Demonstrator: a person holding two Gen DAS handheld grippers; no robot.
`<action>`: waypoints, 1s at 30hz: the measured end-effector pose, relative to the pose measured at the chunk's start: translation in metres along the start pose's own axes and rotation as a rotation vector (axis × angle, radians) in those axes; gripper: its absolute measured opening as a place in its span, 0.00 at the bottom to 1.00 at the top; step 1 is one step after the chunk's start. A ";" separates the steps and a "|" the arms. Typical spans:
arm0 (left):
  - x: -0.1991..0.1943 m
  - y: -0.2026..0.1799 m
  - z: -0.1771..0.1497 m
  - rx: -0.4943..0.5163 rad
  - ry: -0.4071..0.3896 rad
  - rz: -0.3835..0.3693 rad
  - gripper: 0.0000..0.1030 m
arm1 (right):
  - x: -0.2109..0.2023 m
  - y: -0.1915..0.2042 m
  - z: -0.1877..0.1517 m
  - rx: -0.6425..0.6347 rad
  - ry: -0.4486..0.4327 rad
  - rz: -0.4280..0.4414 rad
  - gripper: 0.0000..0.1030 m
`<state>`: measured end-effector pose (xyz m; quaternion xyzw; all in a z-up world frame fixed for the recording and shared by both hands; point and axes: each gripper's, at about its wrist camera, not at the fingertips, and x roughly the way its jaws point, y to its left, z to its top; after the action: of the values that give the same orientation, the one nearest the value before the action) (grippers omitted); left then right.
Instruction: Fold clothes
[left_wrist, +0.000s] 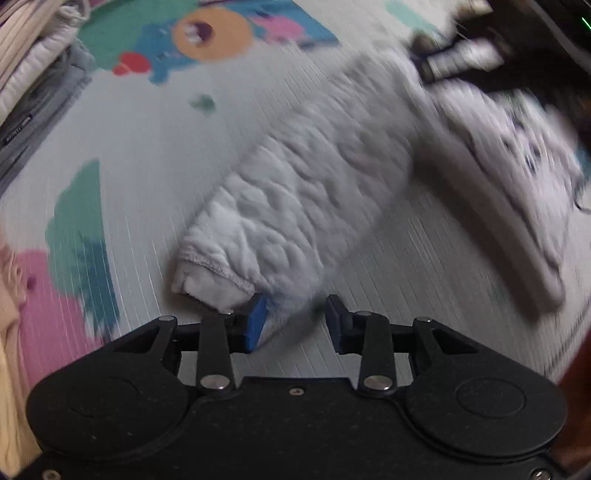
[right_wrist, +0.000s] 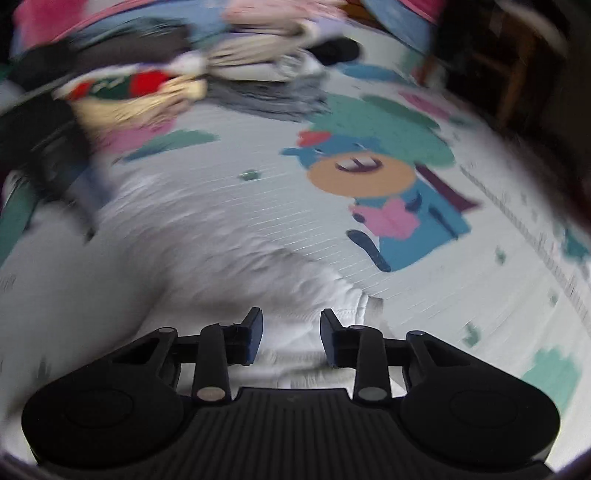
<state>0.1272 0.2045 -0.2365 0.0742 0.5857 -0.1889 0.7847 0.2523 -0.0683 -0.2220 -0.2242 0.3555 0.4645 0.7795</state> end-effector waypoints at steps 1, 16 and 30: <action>-0.004 -0.006 -0.005 0.020 0.023 -0.005 0.33 | 0.008 -0.006 0.002 0.063 -0.009 0.007 0.34; 0.037 -0.058 0.042 0.127 -0.300 0.063 0.32 | 0.009 0.036 -0.001 -0.043 -0.071 0.009 0.32; 0.014 -0.048 0.011 0.063 -0.332 0.075 0.33 | 0.010 0.091 -0.040 -0.307 0.001 -0.015 0.20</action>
<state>0.1222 0.1535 -0.2415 0.0882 0.4388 -0.1874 0.8744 0.1608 -0.0473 -0.2573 -0.3440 0.2790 0.5073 0.7392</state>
